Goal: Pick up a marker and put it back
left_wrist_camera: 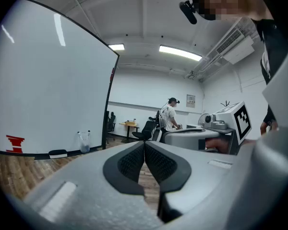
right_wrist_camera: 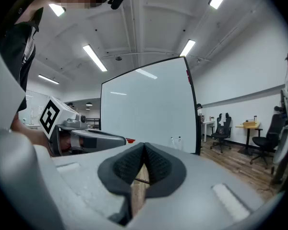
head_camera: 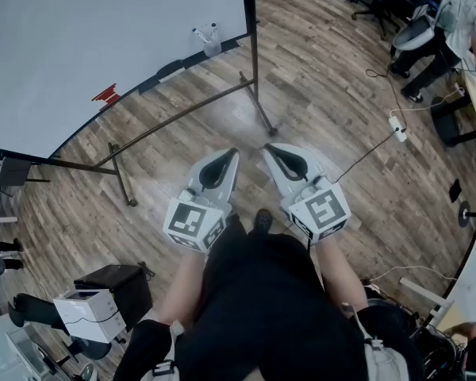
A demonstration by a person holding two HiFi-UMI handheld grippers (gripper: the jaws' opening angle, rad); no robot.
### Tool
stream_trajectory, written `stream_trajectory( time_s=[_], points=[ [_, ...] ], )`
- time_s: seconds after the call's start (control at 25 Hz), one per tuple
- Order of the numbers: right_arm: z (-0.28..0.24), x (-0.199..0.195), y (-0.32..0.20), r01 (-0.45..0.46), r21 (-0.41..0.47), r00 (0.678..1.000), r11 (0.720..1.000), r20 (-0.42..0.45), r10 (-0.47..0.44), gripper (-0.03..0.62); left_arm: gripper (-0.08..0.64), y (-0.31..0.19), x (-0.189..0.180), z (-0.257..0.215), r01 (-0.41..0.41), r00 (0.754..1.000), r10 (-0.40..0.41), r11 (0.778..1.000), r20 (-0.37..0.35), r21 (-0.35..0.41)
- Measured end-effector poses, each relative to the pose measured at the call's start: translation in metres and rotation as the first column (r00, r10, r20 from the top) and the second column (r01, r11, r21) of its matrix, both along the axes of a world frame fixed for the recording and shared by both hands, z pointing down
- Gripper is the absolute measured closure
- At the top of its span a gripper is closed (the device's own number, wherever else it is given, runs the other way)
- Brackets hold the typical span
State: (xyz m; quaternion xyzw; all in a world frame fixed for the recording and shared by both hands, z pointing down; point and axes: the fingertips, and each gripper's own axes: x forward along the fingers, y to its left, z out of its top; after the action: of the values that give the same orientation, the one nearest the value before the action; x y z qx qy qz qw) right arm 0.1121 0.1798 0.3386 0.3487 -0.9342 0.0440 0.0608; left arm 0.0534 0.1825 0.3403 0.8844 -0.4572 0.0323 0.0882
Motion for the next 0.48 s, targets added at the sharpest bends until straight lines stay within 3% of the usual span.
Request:
stream_trajectory(
  time_s=[0.24,0.48],
  points=[
    [-0.0032,0.0040,-0.0015,0.001,0.024,1.000,1.000,0.001,-0.001,0.592,0.548,0.0006,-0.0013,0.0023,0.014,0.999,-0.015,1.000,0.038,0.015],
    [-0.0015,0.0029,-0.0031,-0.001,0.003,1.000,1.000,0.030,0.001,0.592,0.548,0.0018,-0.0054,0.0068,0.025,0.999,-0.026,1.000,0.030,0.009]
  ],
)
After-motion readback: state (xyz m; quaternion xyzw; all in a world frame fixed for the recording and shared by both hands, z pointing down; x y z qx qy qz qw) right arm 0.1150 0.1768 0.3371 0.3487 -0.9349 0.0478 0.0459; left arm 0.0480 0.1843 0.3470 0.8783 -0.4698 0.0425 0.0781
